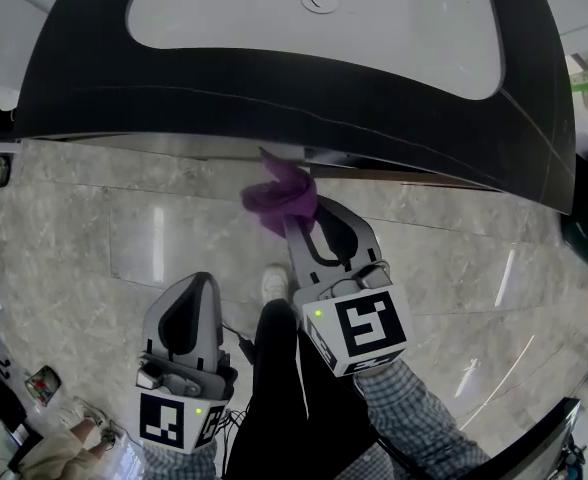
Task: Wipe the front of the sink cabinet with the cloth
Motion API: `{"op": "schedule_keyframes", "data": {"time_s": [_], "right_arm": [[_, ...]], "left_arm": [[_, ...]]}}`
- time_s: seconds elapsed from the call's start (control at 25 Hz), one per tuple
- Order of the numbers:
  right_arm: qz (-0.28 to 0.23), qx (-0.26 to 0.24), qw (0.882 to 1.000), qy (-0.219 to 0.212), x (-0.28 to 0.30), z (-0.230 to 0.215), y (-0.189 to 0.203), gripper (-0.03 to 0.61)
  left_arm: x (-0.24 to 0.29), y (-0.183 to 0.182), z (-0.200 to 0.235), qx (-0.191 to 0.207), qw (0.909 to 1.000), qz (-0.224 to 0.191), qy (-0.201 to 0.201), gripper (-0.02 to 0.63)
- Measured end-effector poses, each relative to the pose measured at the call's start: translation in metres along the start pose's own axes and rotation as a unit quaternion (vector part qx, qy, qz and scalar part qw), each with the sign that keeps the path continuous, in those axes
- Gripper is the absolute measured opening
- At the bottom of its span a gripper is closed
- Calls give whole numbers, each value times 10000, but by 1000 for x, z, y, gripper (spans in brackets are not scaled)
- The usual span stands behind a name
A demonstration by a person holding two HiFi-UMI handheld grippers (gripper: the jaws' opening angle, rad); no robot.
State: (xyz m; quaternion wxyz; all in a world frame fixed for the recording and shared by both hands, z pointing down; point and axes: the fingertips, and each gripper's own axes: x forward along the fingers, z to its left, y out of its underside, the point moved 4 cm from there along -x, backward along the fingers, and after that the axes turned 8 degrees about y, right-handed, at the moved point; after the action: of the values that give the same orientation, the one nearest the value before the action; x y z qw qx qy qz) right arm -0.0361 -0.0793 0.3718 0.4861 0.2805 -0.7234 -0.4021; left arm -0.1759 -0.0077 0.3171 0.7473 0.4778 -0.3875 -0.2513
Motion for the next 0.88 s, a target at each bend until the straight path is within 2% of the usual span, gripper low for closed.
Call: {"op": "schedule_keyframes", "data": {"time_s": [0.24,0.6,0.88], "right_arm": [[78,313,9986,420,9,-31,1,75],[62,661,9971,364,4,-47,-4,75],[45,895,9935,695,-13,-80,-4,74]], "left_arm": [[4,5,-8,-52,10000,44,9,11],[22,0,-23,-48,9999,-13,140,11],[37,-3,-36,2,9994,29,354,11]]}}
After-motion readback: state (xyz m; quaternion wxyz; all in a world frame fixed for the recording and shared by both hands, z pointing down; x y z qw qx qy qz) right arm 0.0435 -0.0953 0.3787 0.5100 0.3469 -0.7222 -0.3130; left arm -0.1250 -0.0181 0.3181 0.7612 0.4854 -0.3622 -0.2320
